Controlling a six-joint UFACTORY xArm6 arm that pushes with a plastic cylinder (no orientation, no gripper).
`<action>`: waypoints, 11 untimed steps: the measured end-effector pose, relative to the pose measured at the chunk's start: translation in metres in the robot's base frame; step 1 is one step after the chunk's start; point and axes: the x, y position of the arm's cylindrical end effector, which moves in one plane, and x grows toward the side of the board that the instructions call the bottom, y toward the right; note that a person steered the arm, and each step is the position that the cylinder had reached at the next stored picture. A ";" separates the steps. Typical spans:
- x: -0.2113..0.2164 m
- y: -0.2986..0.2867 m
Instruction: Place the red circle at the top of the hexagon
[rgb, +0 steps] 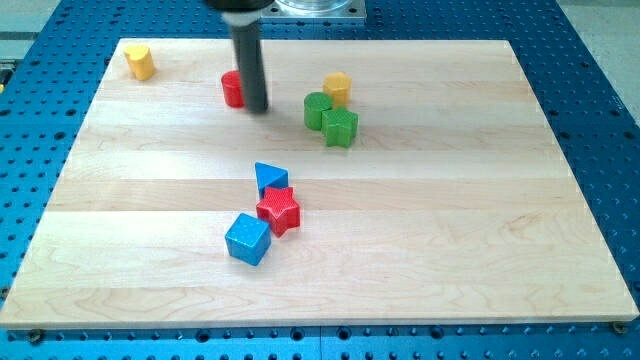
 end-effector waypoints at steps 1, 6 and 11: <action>0.008 0.012; -0.034 -0.037; -0.099 0.073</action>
